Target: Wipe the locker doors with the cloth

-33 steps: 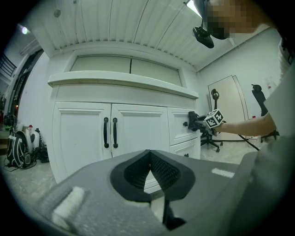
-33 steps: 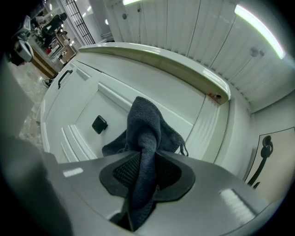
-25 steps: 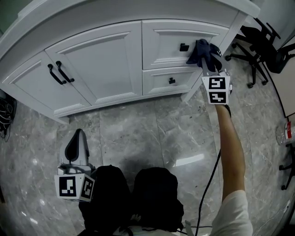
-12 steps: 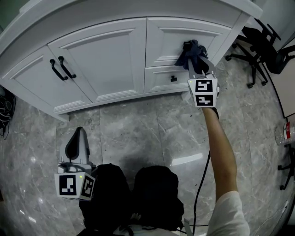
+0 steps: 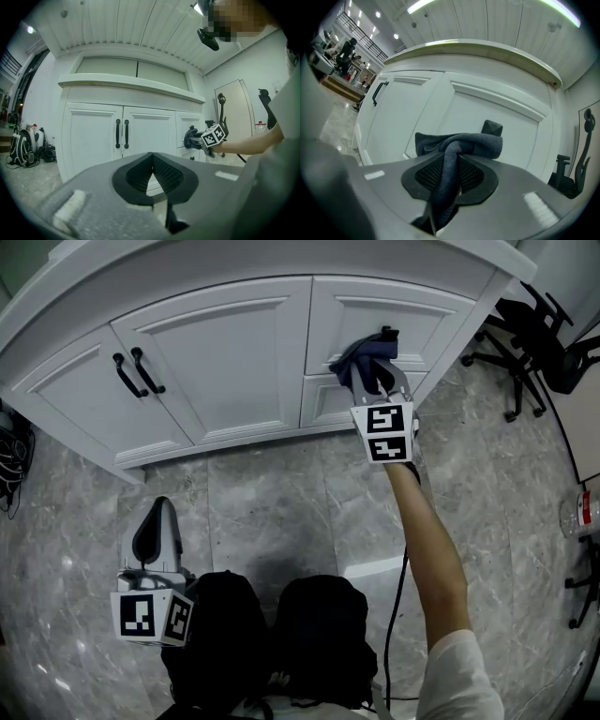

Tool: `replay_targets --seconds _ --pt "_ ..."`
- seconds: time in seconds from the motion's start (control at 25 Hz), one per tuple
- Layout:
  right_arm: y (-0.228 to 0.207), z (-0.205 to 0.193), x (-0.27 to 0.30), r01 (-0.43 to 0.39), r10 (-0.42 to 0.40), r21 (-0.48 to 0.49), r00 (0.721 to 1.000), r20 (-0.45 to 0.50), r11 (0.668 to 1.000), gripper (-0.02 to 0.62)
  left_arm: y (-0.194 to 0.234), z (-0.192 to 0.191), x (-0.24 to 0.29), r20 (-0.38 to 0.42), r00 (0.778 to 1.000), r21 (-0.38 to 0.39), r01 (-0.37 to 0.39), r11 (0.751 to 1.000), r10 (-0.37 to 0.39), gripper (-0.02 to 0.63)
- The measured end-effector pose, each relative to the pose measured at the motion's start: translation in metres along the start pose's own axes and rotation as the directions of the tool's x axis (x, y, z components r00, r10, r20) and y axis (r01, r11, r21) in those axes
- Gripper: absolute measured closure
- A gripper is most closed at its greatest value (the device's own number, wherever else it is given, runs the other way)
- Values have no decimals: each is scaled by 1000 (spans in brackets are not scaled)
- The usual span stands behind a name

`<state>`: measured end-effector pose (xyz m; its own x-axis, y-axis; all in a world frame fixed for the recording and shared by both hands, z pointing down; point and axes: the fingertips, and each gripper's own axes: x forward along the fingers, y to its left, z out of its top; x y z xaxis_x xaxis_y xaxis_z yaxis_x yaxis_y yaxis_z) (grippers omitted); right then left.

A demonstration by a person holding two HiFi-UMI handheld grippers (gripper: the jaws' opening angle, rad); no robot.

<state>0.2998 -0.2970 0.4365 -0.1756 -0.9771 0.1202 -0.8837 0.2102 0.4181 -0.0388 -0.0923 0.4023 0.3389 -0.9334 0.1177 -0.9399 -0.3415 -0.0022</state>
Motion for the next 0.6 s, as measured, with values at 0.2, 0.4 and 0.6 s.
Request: replay_targets --seconds 0.2,0.4,0.6 --pt "25 13 4 -41 42 -53 999 9 998 515 4 0 -4 6 1000 -6 -5 1000 5 604" --pt "37 17 6 -40 41 -63 999 0 997 515 10 1 -8 11 1000 -7 -12 1000 12 604" --pt "44 23 -3 -64 66 -68 997 29 996 515 15 0 -12 7 1000 -15 -24 1000 24 604"
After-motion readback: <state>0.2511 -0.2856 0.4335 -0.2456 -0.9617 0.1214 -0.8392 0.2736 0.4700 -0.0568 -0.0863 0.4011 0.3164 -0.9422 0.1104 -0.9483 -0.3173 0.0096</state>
